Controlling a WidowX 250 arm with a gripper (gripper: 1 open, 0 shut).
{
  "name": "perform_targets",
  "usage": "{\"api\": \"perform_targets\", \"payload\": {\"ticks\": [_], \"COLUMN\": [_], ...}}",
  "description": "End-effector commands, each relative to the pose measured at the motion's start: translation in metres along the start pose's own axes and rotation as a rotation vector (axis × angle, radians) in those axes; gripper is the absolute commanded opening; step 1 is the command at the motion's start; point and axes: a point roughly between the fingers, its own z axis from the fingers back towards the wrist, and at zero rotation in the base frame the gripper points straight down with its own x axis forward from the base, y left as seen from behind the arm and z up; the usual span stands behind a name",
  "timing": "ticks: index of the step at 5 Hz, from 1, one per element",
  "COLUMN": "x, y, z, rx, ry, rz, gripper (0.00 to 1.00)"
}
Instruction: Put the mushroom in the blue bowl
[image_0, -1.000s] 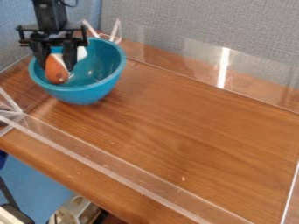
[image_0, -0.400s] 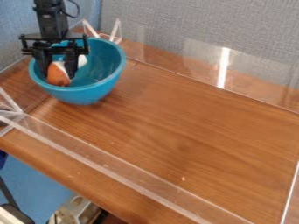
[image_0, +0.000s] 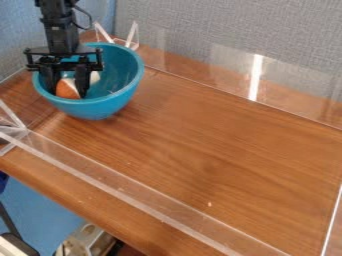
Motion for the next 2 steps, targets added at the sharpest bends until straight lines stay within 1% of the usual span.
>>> {"api": "perform_targets", "payload": {"ticks": [1, 2], "x": [-0.0001, -0.002], "y": [0.002, 0.0014], "z": [0.0073, 0.0079], "rx": [0.008, 0.012], "ry": [-0.026, -0.025], "rz": [0.009, 0.015], "gripper": [0.0, 1.0]}}
